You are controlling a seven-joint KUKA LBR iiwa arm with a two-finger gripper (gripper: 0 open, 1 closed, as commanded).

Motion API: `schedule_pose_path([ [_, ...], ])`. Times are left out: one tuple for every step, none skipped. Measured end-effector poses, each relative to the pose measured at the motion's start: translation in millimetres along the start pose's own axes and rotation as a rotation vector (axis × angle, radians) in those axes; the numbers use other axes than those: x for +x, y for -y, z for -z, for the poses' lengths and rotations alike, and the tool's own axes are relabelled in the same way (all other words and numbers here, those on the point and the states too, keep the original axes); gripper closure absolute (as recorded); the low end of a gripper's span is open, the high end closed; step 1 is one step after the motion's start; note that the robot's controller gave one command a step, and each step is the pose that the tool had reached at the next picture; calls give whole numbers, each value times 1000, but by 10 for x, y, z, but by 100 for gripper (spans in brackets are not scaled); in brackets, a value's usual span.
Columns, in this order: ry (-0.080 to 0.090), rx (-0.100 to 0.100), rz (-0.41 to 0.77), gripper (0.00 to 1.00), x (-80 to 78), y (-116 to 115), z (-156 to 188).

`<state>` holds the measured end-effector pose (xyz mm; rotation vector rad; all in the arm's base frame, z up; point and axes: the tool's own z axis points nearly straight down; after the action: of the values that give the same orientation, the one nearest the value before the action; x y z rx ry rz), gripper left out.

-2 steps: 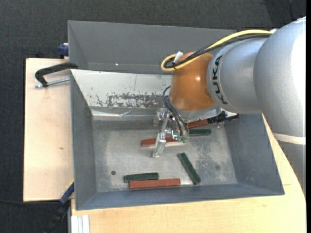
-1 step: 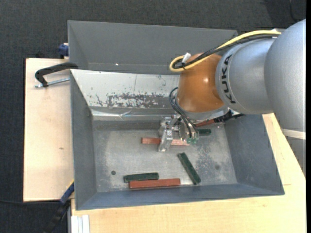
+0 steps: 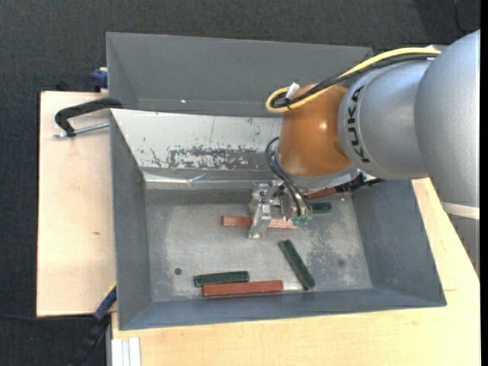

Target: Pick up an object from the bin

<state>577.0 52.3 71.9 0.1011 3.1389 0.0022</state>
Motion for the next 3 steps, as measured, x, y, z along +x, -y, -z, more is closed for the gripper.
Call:
schedule_pose_path([
  [0, 0, 0, 100, 3, -1, 18],
  [-4, 0, 0, 100, 13, -2, 101],
  [-6, 1, 0, 100, 23, -2, 321],
])
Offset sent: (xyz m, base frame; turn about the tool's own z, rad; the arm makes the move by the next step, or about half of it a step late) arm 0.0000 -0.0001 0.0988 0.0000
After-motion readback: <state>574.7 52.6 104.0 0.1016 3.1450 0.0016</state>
